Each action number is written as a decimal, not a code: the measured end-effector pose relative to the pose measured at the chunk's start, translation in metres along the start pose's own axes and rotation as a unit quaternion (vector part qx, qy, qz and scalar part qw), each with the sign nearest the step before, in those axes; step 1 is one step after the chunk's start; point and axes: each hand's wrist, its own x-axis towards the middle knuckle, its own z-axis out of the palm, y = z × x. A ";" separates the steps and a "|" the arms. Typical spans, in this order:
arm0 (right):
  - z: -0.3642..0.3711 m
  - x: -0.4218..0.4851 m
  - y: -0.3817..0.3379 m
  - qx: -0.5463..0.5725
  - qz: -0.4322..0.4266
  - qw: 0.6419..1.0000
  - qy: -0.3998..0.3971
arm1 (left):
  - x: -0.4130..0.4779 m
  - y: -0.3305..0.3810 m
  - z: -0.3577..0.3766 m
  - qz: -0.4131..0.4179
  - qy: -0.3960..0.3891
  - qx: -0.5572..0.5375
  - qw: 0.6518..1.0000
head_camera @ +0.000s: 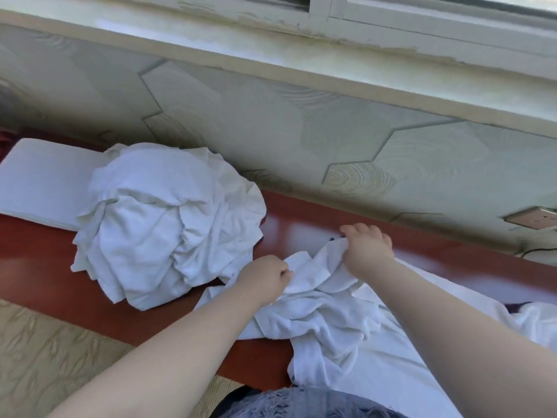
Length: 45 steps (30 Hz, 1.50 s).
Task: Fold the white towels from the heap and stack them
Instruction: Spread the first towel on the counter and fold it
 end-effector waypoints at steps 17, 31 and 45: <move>0.029 -0.033 0.003 0.020 -0.184 0.983 0.005 | 0.031 0.026 0.009 -0.064 -0.071 0.057 0.994; -0.011 -0.066 0.059 0.179 -0.070 0.975 0.109 | 0.014 0.057 -0.021 -0.031 0.045 -0.277 0.959; 0.005 -0.099 0.161 0.307 0.024 0.940 0.147 | -0.012 0.218 -0.034 0.175 0.136 -0.275 0.936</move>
